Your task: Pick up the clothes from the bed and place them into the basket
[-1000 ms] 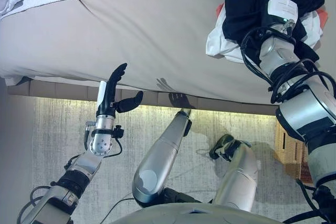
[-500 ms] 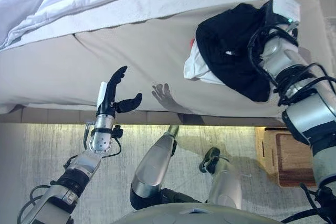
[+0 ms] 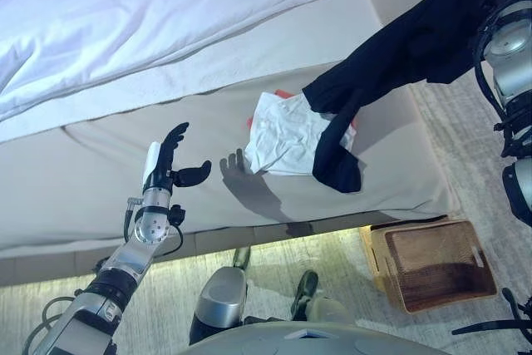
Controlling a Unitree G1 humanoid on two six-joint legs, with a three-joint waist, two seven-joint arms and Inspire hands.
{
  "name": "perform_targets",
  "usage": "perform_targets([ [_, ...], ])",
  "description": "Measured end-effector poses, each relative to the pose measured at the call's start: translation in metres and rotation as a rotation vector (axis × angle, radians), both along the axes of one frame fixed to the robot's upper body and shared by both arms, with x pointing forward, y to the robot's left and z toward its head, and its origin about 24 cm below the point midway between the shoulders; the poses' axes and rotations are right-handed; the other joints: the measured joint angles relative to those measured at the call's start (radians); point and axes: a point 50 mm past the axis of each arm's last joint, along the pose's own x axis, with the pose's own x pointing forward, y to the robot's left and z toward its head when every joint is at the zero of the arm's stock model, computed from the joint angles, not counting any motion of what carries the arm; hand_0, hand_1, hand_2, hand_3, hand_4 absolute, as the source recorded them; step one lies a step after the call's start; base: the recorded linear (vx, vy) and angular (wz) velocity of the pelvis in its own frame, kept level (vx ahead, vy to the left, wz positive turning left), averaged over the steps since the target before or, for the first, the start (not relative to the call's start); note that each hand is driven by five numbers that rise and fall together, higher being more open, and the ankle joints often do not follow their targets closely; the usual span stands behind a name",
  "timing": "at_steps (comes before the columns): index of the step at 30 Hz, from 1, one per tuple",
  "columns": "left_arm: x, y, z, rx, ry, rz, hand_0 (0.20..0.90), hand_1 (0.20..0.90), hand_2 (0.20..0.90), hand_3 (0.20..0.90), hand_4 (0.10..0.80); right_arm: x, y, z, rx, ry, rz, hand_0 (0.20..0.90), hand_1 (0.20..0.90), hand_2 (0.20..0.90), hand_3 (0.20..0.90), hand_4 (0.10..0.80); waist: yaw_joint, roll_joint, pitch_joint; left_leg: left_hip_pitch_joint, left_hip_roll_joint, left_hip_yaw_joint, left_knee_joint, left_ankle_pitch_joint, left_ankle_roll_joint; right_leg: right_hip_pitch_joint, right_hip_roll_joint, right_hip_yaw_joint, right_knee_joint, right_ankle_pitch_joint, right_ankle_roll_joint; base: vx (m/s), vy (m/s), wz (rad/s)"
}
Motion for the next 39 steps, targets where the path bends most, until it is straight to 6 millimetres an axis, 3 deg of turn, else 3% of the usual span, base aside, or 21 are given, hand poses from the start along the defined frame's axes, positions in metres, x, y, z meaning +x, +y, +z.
perform_targets([
  [5, -0.006, 0.001, -0.017, -0.007, 0.067, 0.035, 0.900, 0.900, 0.900, 0.900, 0.800, -0.007, -0.008, 0.014, 0.030, -0.046, -0.013, 0.300, 0.300, 0.300, 0.200, 0.100, -0.039, -0.002, -0.018, 0.030, 0.017, 0.037, -0.016, 0.001, 0.001, 0.012, 0.017, 0.024, -0.017, 0.021, -0.008, 0.003, -0.017, -0.19],
  [10, -0.006, -0.002, -0.025, -0.019, 0.094, 0.048, 0.900, 0.900, 0.900, 0.900, 0.800, -0.022, -0.019, 0.047, 0.037, -0.137, -0.041, 0.300, 0.300, 0.300, 0.200, 0.100, -0.085, -0.002, -0.019, 0.049, 0.026, 0.075, -0.016, 0.001, 0.001, 0.010, 0.024, 0.068, -0.017, 0.027, -0.009, 0.019, -0.020, -0.22],
  [12, -0.006, -0.002, -0.026, -0.019, 0.102, 0.052, 0.900, 0.900, 0.900, 0.900, 0.800, -0.028, -0.023, 0.055, 0.032, -0.165, -0.058, 0.300, 0.300, 0.300, 0.200, 0.100, -0.091, -0.010, -0.023, 0.045, 0.026, 0.100, 0.019, 0.001, 0.001, 0.014, 0.022, 0.084, -0.017, 0.036, -0.022, 0.024, -0.026, -0.31],
  [13, -0.006, -0.001, -0.027, -0.015, 0.107, 0.055, 0.900, 0.900, 0.900, 0.900, 0.800, -0.029, -0.024, 0.054, 0.036, -0.164, -0.062, 0.300, 0.300, 0.300, 0.200, 0.100, -0.098, -0.024, -0.026, 0.004, 0.022, 0.107, 0.099, -0.010, -0.005, 0.014, 0.008, 0.094, -0.017, 0.053, -0.041, 0.019, -0.029, -0.15],
  [14, -0.006, -0.001, -0.028, -0.011, 0.112, 0.056, 0.900, 0.900, 0.900, 0.900, 0.800, -0.029, -0.025, 0.054, 0.048, -0.159, -0.068, 0.300, 0.300, 0.300, 0.200, 0.100, -0.108, -0.047, -0.036, -0.027, 0.011, 0.125, 0.073, -0.076, 0.010, 0.013, -0.014, 0.113, -0.016, 0.057, -0.045, 0.000, 0.000, 0.00],
  [15, -0.006, -0.004, -0.030, -0.014, 0.117, 0.045, 0.900, 0.900, 0.900, 0.900, 0.800, -0.032, -0.029, 0.056, 0.052, -0.162, -0.080, 0.300, 0.300, 0.300, 0.200, 0.100, -0.119, -0.031, -0.051, -0.009, 0.032, 0.139, -0.079, -0.033, 0.019, 0.012, 0.000, 0.121, -0.016, 0.057, -0.044, 0.008, -0.011, -0.08],
  [16, -0.007, -0.008, -0.032, -0.014, 0.124, 0.031, 0.900, 0.900, 0.900, 0.900, 0.800, -0.035, -0.032, 0.057, 0.050, -0.162, -0.090, 0.300, 0.300, 0.300, 0.200, 0.100, -0.128, 0.006, -0.069, -0.013, 0.090, 0.158, -0.083, 0.127, 0.050, 0.017, 0.040, 0.128, -0.016, 0.046, -0.029, 0.005, -0.006, -0.12],
  [19, -0.005, -0.004, -0.029, 0.004, 0.121, 0.031, 0.900, 0.900, 0.900, 0.900, 0.800, -0.035, -0.031, 0.057, 0.041, -0.156, -0.086, 0.300, 0.300, 0.300, 0.200, 0.100, -0.162, -0.012, -0.070, -0.004, 0.087, 0.187, -0.082, 0.107, 0.055, 0.012, 0.037, 0.148, -0.015, 0.040, -0.001, 0.002, 0.003, -0.17],
  [21, -0.004, -0.005, -0.028, 0.003, 0.117, 0.029, 0.900, 0.900, 0.900, 0.900, 0.800, -0.034, -0.023, 0.060, 0.029, -0.174, -0.051, 0.300, 0.300, 0.300, 0.200, 0.100, -0.175, -0.018, -0.074, -0.004, 0.085, 0.205, -0.083, 0.107, 0.054, 0.009, 0.038, 0.154, -0.018, 0.039, 0.004, 0.017, 0.002, -0.29],
  [26, -0.004, -0.006, -0.030, -0.003, 0.129, 0.016, 0.900, 0.900, 0.900, 0.900, 0.800, -0.032, -0.016, 0.048, 0.043, -0.210, -0.009, 0.300, 0.300, 0.300, 0.200, 0.100, -0.205, -0.017, -0.074, 0.010, 0.090, 0.214, -0.083, 0.110, 0.047, 0.009, 0.039, 0.180, -0.018, 0.025, 0.022, 0.026, -0.010, -0.18],
  [29, -0.005, -0.009, -0.031, -0.010, 0.134, 0.011, 0.900, 0.900, 0.900, 0.900, 0.800, -0.033, -0.021, 0.033, 0.074, -0.230, -0.037, 0.300, 0.300, 0.300, 0.200, 0.100, -0.221, -0.013, -0.077, 0.010, 0.093, 0.241, -0.083, 0.093, 0.005, -0.006, 0.038, 0.205, -0.018, 0.008, 0.032, 0.014, -0.014, -0.26],
  [34, -0.008, -0.016, -0.036, -0.015, 0.153, -0.012, 0.900, 0.900, 0.900, 0.900, 0.800, -0.038, -0.037, 0.012, 0.120, -0.224, -0.125, 0.300, 0.300, 0.300, 0.200, 0.100, -0.262, 0.003, -0.086, -0.005, 0.093, 0.259, -0.085, 0.095, -0.005, -0.032, 0.034, 0.230, -0.019, 0.007, 0.032, 0.014, -0.014, -0.15],
  [39, -0.010, -0.022, -0.040, -0.021, 0.162, -0.028, 0.900, 0.900, 0.900, 0.900, 0.800, -0.041, -0.040, 0.008, 0.113, -0.252, -0.171, 0.300, 0.300, 0.300, 0.200, 0.100, -0.292, 0.043, -0.112, -0.005, 0.094, 0.266, -0.088, 0.094, -0.007, -0.039, 0.034, 0.239, -0.023, 0.007, 0.032, 0.028, -0.017, -0.05],
])
